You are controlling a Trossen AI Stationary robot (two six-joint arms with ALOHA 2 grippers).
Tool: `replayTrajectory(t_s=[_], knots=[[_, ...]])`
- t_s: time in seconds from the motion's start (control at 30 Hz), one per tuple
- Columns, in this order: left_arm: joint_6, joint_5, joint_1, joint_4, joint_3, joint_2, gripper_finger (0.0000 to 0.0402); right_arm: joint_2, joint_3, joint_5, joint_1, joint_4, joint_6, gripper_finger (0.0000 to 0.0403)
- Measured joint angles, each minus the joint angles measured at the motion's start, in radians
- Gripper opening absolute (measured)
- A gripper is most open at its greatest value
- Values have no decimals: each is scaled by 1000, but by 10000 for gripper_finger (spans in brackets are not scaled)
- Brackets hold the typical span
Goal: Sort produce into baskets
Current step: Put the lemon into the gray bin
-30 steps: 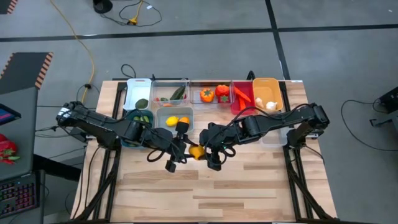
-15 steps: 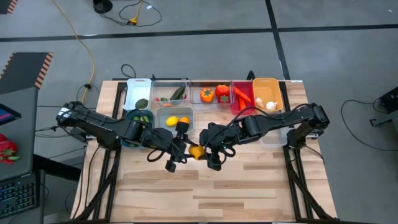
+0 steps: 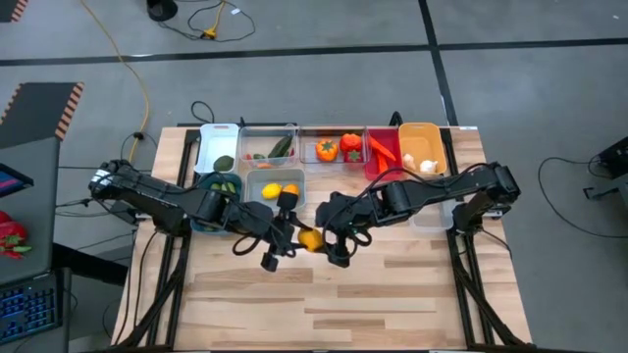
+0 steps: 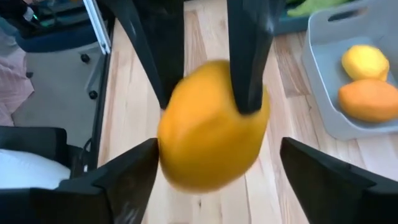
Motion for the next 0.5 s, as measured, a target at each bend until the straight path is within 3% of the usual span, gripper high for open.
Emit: replayTrajectory(t_s=[0.23, 0.5], knots=[[-51, -34, 42, -26, 0, -1, 165, -46, 0, 1, -49, -230, -3, 376], [-80, -91, 179, -186, 0, -1, 165, -101, 0, 36, -141, -496, -64, 376]])
